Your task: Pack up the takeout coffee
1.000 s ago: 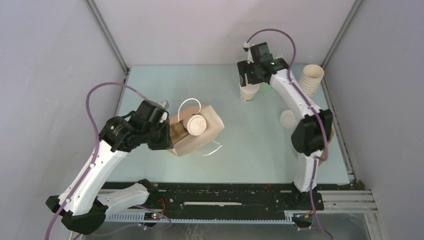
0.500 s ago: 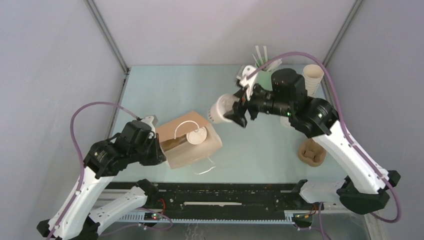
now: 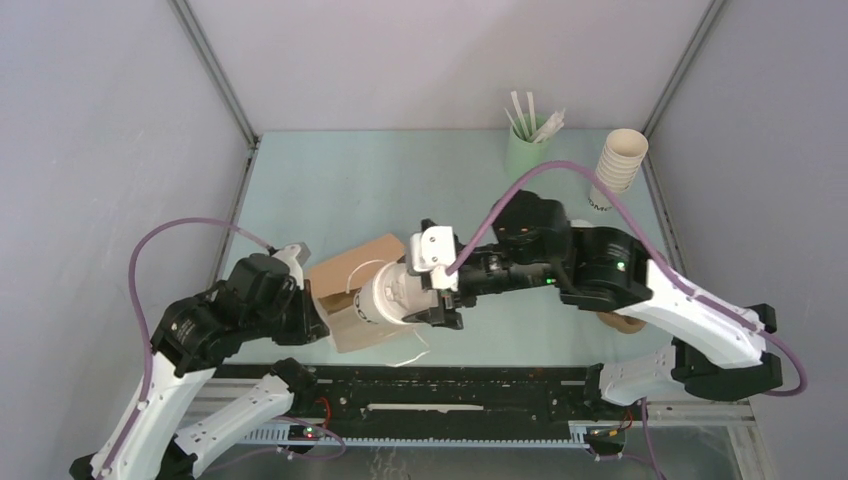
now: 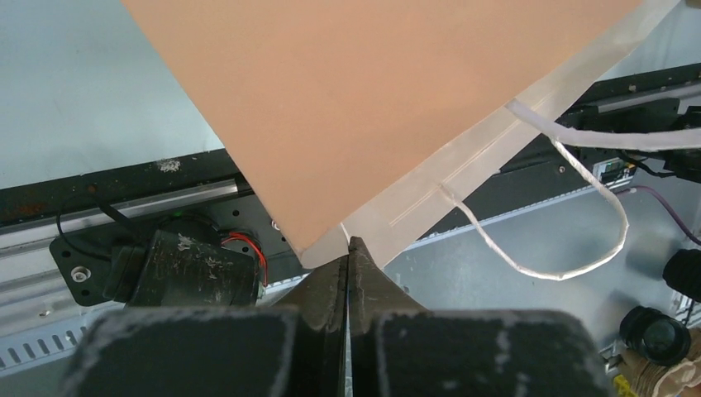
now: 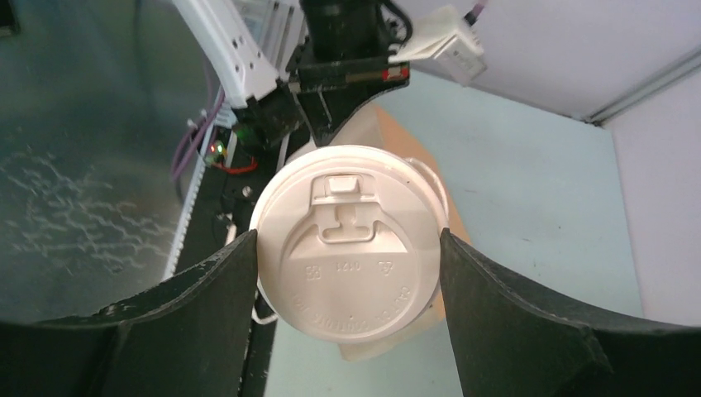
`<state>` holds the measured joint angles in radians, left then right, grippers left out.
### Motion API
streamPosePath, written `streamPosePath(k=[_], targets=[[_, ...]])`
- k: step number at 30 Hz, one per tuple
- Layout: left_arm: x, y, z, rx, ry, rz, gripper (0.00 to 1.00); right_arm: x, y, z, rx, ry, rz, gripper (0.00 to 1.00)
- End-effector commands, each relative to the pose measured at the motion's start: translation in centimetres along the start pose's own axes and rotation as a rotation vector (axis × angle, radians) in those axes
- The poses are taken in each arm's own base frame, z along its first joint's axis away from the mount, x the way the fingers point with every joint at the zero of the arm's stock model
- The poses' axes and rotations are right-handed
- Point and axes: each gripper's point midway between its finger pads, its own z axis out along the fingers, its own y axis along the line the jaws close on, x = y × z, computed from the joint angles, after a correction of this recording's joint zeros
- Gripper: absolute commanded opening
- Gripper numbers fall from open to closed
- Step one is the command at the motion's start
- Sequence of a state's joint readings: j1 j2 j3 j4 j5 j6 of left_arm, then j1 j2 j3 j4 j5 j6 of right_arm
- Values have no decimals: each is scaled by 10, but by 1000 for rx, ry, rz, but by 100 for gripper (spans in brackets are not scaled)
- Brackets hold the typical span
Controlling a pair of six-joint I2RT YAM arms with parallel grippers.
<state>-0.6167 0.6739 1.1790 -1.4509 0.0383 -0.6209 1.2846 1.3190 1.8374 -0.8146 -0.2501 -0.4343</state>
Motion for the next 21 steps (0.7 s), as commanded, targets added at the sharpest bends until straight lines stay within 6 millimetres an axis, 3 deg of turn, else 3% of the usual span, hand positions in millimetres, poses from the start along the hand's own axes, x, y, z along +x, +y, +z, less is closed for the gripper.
streamPosePath(k=[1,6,11,16,21], targets=[[6,5,9,-30,47,5,0,9,9,33,-111,-36,-149,62],[3,4,12,-59,83,4,0,44,22,78,-210,38,-206,58],[-1,1,10,-67,95,8,0,67,30,99,-252,81,-236,58],[-6,-7,4,-44,106,27,0,82,9,109,-152,135,-316,58],[-14,-19,-3,3,102,39,0,88,-15,107,-38,170,-388,58]])
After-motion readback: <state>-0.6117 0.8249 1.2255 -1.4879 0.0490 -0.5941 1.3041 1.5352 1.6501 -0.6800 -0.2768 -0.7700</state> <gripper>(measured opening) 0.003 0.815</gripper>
